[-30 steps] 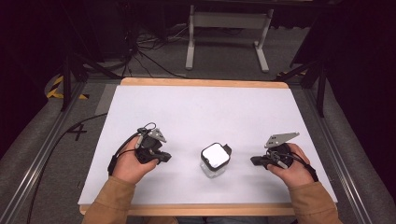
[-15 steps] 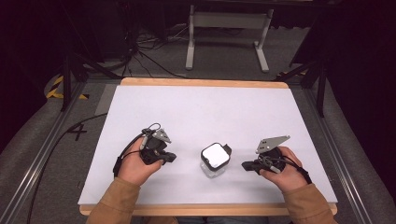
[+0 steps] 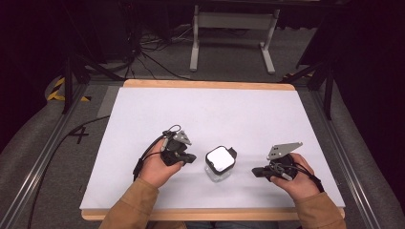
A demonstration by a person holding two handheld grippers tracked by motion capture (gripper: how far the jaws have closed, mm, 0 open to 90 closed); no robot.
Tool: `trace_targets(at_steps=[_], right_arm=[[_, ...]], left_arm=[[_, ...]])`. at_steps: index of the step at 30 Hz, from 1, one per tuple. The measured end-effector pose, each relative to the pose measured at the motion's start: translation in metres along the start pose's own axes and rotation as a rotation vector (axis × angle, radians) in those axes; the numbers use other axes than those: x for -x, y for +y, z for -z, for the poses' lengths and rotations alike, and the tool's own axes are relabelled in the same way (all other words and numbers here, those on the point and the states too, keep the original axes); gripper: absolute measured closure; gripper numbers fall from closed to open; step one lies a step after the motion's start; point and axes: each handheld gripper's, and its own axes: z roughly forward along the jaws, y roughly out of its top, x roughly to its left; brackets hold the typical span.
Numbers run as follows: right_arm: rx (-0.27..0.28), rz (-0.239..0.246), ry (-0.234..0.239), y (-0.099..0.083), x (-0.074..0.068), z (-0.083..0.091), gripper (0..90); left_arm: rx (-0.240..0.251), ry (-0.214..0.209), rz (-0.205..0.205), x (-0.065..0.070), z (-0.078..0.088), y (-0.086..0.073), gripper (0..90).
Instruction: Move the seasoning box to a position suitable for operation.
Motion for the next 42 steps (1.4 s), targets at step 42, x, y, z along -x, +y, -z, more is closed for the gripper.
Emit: trace_targets(at_steps=[42], right_arm=[[0.003,-0.02,0.036,-0.007,0.0,0.002,89.7]], left_arm=[[-0.046,-0.073,-0.032,0.003,-0.033,0.015,89.9]])
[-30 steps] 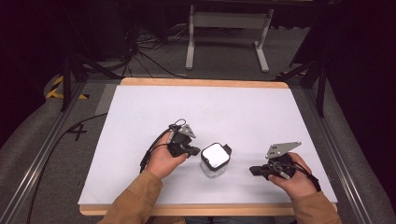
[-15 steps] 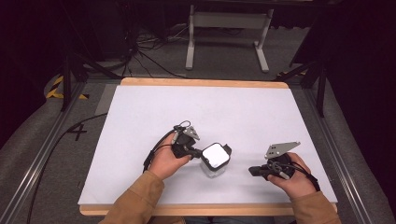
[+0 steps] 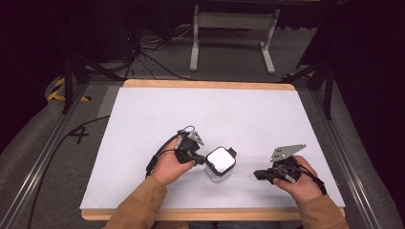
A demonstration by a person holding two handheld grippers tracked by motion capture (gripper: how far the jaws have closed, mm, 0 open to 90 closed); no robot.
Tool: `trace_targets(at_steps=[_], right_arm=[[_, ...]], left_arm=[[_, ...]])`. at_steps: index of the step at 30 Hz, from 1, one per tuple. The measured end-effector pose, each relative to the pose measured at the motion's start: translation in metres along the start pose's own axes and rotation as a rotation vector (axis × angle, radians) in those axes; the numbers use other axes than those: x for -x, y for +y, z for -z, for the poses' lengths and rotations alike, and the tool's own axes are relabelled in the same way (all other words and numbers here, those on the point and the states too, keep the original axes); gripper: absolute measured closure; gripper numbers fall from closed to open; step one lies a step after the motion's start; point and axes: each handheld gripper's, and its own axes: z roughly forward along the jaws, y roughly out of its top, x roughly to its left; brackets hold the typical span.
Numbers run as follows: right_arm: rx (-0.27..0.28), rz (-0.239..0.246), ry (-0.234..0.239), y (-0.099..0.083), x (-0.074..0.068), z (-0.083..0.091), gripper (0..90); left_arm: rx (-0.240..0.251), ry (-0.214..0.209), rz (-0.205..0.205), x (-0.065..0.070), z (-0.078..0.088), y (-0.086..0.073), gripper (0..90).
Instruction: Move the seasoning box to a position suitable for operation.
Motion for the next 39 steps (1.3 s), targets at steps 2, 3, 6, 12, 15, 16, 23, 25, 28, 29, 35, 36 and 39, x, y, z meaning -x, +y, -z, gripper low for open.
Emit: trace_targets(at_steps=[2,3,6,12,15,16,23,25,28,29,35,36,39], right_arm=[[-0.001,-0.002,0.003,0.001,0.0,0.0,89.7],[-0.001,-0.002,0.005,0.001,-0.001,0.0,89.7],[-0.004,0.0,0.008,0.001,-0.001,-0.001,89.6],[-0.004,0.006,0.008,0.002,-0.001,-0.001,89.6],[-0.005,0.004,0.008,0.003,-0.001,0.0,89.5],[-0.004,0.006,0.006,0.003,-0.001,0.0,89.5],[-0.004,0.003,0.012,0.003,0.001,-0.001,89.5],[-0.007,0.002,0.009,0.003,0.001,-0.001,89.5],[-0.005,0.004,0.011,0.003,0.002,-0.001,89.5],[-0.005,0.004,0.011,0.003,0.002,-0.001,89.5],[-0.004,0.001,0.012,0.003,0.002,-0.001,89.5],[-0.003,0.0,0.012,0.003,0.002,-0.001,89.4],[-0.004,-0.004,0.013,0.003,0.002,0.0,89.5]], left_arm=[[-0.015,-0.003,-0.006,0.002,0.0,-0.001,89.9],[-0.019,-0.003,-0.008,0.004,0.0,-0.001,89.9],[-0.031,-0.008,-0.005,0.007,0.002,-0.003,89.9],[-0.051,-0.019,-0.006,0.013,0.002,-0.008,89.9],[-0.062,-0.026,-0.014,0.017,0.001,-0.008,89.9],[-0.071,-0.024,-0.011,0.018,0.001,-0.008,89.9],[-0.095,-0.055,-0.058,0.031,-0.003,-0.005,89.8],[-0.099,-0.062,-0.063,0.034,-0.004,-0.005,89.8],[-0.108,-0.064,-0.068,0.036,-0.005,-0.004,89.8],[-0.107,-0.066,-0.072,0.037,-0.005,-0.003,89.8],[-0.125,-0.087,-0.077,0.041,-0.01,-0.002,89.7],[-0.124,-0.09,-0.088,0.042,-0.011,-0.002,89.7],[-0.126,-0.1,-0.096,0.044,-0.013,0.0,89.7]])
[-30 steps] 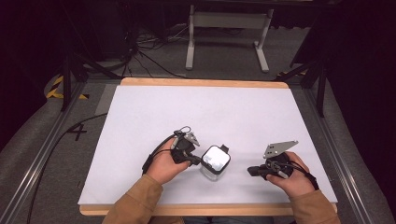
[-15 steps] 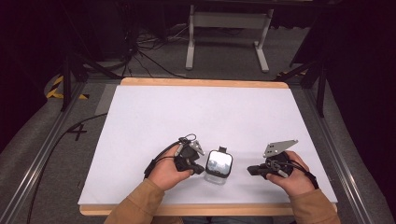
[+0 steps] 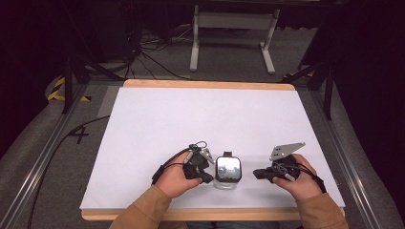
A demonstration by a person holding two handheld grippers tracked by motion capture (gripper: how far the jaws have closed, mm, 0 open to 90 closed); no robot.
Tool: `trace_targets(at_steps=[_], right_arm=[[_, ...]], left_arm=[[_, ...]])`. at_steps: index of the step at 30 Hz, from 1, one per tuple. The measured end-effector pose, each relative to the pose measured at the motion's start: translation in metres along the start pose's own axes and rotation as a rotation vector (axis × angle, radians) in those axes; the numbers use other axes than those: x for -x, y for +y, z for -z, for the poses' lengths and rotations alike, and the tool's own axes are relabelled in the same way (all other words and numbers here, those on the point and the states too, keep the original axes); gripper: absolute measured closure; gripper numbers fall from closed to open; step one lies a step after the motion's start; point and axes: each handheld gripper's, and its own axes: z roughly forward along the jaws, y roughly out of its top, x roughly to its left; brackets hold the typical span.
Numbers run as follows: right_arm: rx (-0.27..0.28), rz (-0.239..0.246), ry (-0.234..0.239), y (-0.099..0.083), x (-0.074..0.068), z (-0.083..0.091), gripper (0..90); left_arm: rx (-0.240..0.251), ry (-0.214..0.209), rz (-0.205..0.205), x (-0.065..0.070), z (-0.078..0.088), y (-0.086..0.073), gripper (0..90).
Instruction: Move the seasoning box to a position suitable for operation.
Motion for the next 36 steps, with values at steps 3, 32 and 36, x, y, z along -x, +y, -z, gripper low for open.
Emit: trace_targets(at_steps=[3,32,36], right_arm=[[-0.001,-0.003,-0.001,0.0,0.0,0.0,89.5],[0.01,-0.039,-0.026,-0.014,0.001,0.01,89.0],[0.013,-0.045,-0.029,-0.016,0.001,0.012,89.0]], left_arm=[[0.003,-0.002,-0.001,0.002,-0.003,0.002,89.4],[0.18,-0.012,-0.013,-0.001,0.061,0.031,87.2],[0.185,-0.007,-0.029,-0.004,0.064,0.047,87.0]])
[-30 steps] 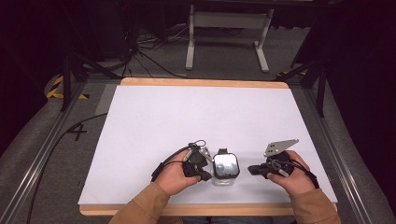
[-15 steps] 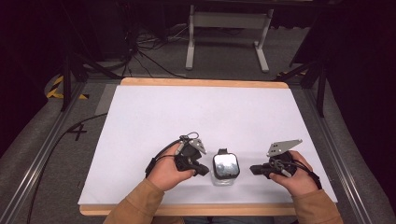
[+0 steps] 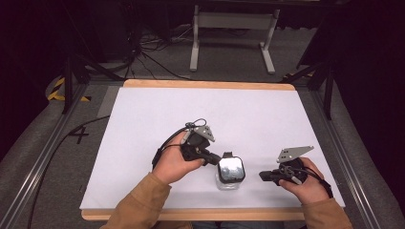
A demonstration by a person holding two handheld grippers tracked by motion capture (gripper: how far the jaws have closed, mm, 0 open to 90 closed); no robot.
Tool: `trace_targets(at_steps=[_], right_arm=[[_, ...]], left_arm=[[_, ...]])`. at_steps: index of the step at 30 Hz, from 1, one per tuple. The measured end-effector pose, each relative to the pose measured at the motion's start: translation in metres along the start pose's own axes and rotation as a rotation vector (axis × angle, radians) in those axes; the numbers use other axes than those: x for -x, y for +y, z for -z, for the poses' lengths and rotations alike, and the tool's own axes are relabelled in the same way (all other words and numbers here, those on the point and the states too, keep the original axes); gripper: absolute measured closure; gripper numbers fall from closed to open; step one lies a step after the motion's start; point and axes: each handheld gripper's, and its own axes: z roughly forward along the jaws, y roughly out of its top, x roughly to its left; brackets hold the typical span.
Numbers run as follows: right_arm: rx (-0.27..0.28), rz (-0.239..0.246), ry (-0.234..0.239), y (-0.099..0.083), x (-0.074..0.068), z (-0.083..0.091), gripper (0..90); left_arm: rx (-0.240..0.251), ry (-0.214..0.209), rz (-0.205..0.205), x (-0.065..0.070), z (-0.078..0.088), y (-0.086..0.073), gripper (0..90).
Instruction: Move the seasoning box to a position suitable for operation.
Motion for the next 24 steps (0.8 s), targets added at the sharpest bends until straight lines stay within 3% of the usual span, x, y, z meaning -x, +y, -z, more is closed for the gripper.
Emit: trace_targets(at_steps=[9,18,19,23,24], right_arm=[[0.013,-0.002,-0.002,-0.004,0.001,0.006,89.0],[0.014,0.005,0.004,-0.003,0.0,0.005,88.9],[0.015,0.004,0.004,-0.003,0.0,0.005,89.0],[0.012,0.005,0.006,-0.003,0.0,0.005,88.9],[0.013,0.003,0.006,-0.003,0.0,0.005,88.8]], left_arm=[[0.0,0.027,0.005,-0.012,-0.006,0.023,87.3],[-0.021,0.032,0.026,-0.025,-0.025,0.027,86.9],[-0.024,0.015,0.028,-0.026,-0.028,0.027,86.9],[-0.028,0.014,0.045,-0.026,-0.034,0.026,87.0],[-0.028,0.013,0.031,-0.027,-0.035,0.027,87.1]])
